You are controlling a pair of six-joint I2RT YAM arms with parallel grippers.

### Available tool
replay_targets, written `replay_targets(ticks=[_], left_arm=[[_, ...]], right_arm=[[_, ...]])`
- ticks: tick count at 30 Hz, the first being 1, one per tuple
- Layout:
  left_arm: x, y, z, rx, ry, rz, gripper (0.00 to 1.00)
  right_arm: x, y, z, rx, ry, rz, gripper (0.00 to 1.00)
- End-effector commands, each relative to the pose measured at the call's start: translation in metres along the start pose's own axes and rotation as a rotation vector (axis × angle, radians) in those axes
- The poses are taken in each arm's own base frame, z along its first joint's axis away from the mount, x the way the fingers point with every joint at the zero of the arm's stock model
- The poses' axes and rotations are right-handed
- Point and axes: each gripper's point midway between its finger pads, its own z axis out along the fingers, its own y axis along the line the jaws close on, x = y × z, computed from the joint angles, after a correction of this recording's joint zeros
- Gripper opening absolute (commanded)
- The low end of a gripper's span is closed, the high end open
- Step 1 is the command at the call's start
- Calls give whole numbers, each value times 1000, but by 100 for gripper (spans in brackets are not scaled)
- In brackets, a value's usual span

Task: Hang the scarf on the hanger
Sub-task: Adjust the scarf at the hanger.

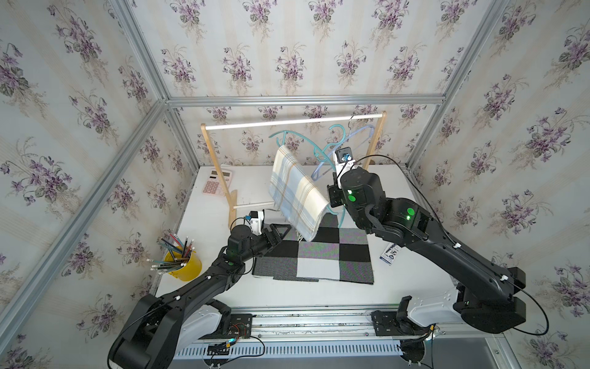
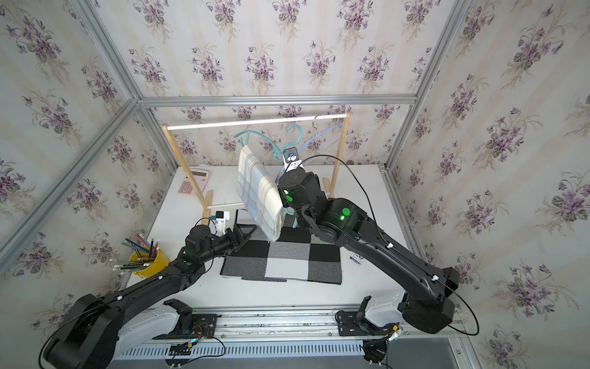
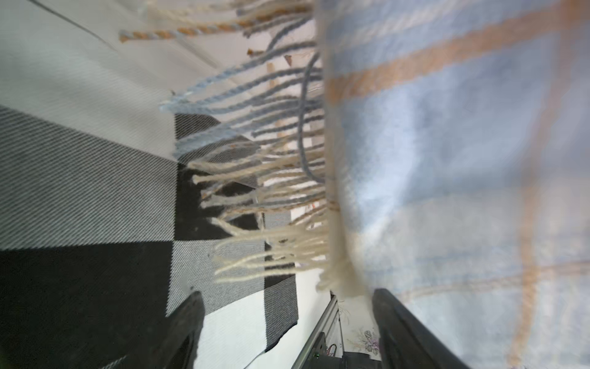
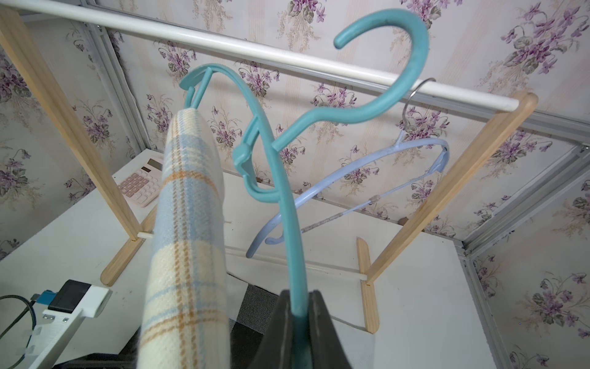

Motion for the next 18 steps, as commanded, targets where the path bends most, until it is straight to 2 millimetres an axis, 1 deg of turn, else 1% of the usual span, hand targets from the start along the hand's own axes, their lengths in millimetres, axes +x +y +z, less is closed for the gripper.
replay_targets(ticks=[1, 5, 10, 12, 18], left_arm=[[-12, -52, -1, 232, -32, 116, 84], [-13, -63, 5, 319, -21, 118, 82], [-15, -61, 16, 344, 1, 96, 80], [-16, -57, 22, 345, 12, 76, 80], [-19, -65, 27, 388, 22, 79, 75]], right_arm=[[-10, 1, -3, -40, -21, 104, 0], [-13, 0, -3, -48, -19, 115, 0], [-18, -2, -4, -60, -23, 132, 0], [-21, -2, -5, -69, -23, 139, 0], [-27, 0, -8, -89, -27, 153, 0]])
